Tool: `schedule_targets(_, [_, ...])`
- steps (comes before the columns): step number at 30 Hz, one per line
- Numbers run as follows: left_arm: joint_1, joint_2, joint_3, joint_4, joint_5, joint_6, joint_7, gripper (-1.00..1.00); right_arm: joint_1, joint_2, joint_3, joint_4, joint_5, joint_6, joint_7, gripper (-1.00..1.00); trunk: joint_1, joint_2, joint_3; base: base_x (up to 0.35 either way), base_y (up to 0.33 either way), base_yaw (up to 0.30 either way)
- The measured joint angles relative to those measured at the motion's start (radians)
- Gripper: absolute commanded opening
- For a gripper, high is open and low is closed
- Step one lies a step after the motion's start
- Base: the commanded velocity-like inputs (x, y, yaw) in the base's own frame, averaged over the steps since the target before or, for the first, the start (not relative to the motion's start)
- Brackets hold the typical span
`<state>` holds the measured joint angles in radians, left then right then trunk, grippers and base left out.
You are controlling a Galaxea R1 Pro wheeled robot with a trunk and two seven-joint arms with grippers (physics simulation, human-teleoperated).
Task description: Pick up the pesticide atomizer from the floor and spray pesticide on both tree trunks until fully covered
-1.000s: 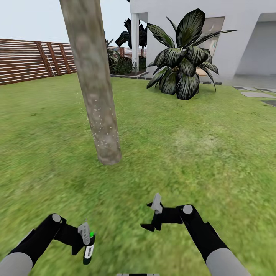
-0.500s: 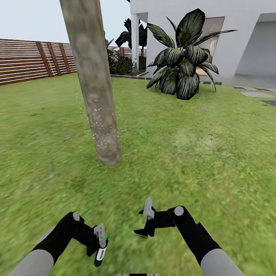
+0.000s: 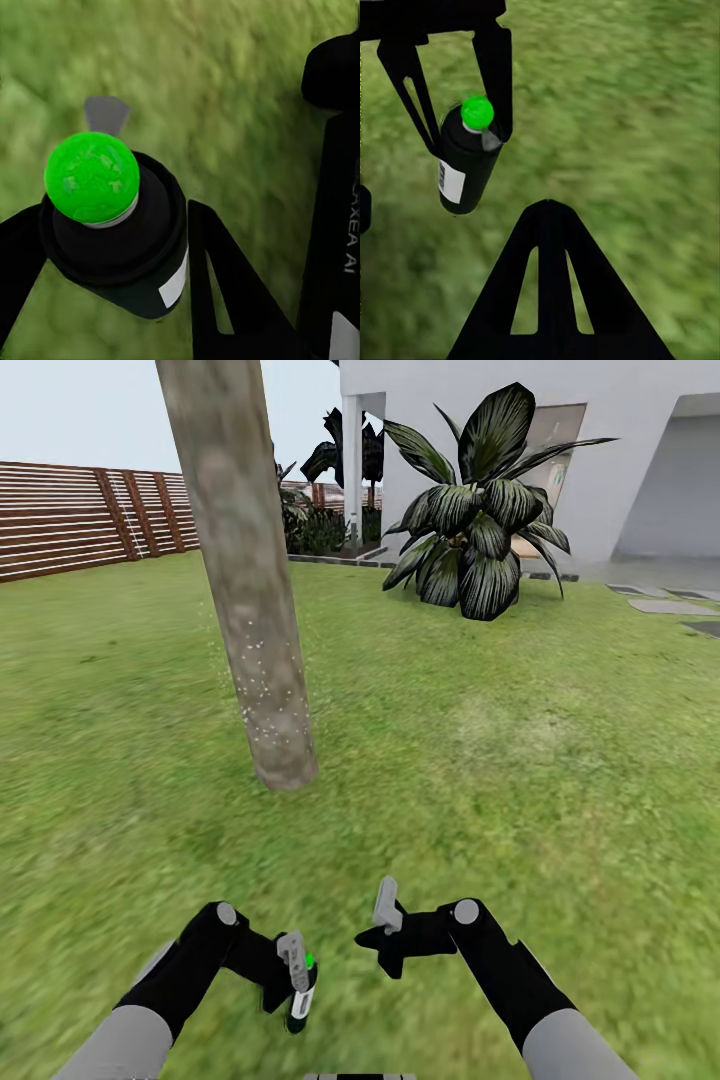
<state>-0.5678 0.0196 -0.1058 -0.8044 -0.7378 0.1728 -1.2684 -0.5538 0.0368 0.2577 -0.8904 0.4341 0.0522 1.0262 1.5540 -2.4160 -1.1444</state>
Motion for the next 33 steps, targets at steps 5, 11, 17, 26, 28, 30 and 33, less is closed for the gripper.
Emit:
schedule_targets(5, [-0.019,-0.042,0.000,-0.001,-0.005,0.003,0.001,-1.00,0.000,0.001,0.001,-0.005,0.000,0.000,0.000,-1.00,0.000,0.000,0.000,0.000,0.000,0.000])
schedule_targets(11, [-0.021,-0.048,-0.001,-0.001,-0.015,0.009,0.013,-1.00,0.000,0.013,0.002,-0.007,0.000,0.001,0.000,-1.00,0.000,0.000,0.000,0.000,0.000,0.000])
schedule_targets(17, [-0.026,-0.052,0.000,-0.001,-0.015,0.002,0.010,-1.00,0.000,0.015,0.002,-0.010,0.000,0.004,0.000,-1.00,0.000,0.000,0.000,0.000,0.000,0.000])
schedule_targets(26, [-0.033,-0.078,0.001,-0.001,-0.011,-0.002,0.005,-1.00,0.000,0.015,0.002,-0.010,0.000,0.005,0.000,-1.00,0.000,0.000,0.000,0.000,0.000,0.000])
schedule_targets(28, [-0.035,-0.089,0.000,-0.001,-0.012,-0.001,0.012,-1.00,0.000,0.022,0.002,-0.010,0.000,0.005,0.000,-1.00,0.000,0.000,0.000,0.000,0.000,0.000])
schedule_targets(30, [-0.035,-0.091,0.001,-0.001,-0.014,-0.001,0.013,-1.00,0.000,0.026,0.002,-0.010,0.000,0.005,0.000,-1.00,0.000,0.000,0.000,0.000,0.000,0.000])
schedule_targets(33, [-0.035,-0.093,0.001,-0.001,-0.014,-0.001,0.014,-1.00,0.000,0.029,0.002,-0.010,0.000,0.006,0.000,-1.00,0.000,0.000,0.000,0.000,0.000,0.000])
